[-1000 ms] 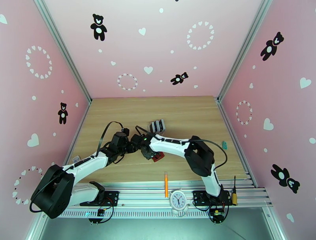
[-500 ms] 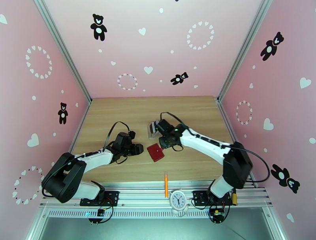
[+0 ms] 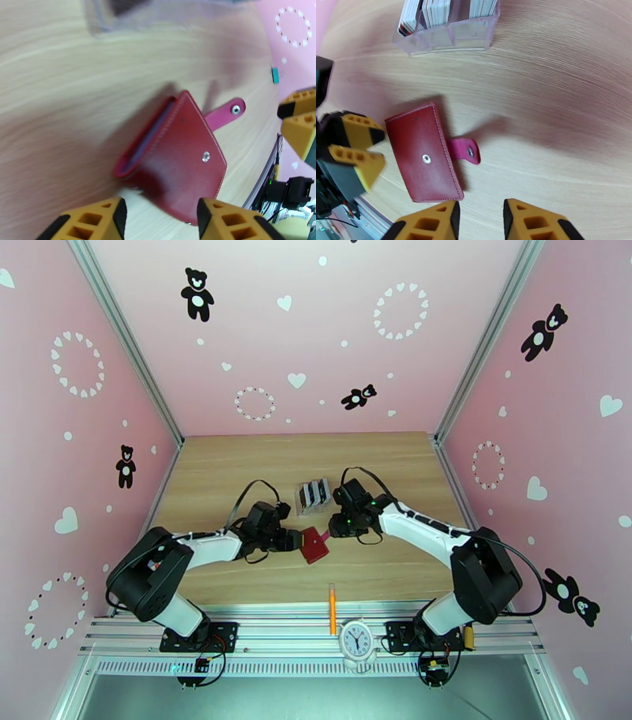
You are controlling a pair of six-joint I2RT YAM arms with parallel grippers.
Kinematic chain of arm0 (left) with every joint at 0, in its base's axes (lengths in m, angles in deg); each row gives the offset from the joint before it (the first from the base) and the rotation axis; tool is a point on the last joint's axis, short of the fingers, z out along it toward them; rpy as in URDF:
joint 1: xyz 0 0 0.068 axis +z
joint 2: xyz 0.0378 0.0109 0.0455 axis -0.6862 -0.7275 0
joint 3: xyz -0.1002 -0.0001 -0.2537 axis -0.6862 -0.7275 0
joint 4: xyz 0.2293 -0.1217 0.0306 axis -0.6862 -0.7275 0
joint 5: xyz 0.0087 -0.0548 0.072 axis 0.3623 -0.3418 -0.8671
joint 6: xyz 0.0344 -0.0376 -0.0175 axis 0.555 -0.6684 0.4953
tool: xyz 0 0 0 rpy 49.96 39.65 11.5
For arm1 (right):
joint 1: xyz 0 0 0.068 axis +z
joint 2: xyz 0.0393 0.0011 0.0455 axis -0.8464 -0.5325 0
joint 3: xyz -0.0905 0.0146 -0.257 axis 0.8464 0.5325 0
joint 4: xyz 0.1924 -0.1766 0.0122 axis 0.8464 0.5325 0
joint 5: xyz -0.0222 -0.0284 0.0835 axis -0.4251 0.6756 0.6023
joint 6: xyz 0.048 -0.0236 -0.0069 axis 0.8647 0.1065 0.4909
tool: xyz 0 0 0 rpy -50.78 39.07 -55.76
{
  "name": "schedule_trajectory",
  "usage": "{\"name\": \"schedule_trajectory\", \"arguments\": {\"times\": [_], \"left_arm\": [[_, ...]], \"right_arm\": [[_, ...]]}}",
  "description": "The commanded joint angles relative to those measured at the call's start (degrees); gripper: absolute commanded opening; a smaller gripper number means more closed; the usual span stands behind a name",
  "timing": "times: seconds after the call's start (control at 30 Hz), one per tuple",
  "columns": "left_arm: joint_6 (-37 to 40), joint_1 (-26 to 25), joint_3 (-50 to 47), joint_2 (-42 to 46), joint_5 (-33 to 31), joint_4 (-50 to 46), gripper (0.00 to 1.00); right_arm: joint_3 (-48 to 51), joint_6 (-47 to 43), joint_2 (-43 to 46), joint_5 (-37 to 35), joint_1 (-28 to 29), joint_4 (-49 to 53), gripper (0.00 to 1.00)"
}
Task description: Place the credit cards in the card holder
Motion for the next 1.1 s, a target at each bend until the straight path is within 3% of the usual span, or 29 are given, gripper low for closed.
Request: {"name": "schedule_trajectory", "arguments": {"times": [0.0,0.53,1.07], "left_arm": [[1.4,-0.9,2.2,-1.9,0.8,-1.5,0.54],[2.8,-1.6,7.9,-6.9,-0.9,-4.5,0.53],[4.5,-3.3,9.4,-7.7,-3.9,-7.9,0.53]], "right_arm": [[1.7,1.6,1.2,5.2,-1.6,-4.4,0.36],[4.2,2.5,-3.3,6.6,-3.9,-7.6,0.31],[7.2,3.9,-1.8,5.8,-3.9,-8.1,0.25]]}}
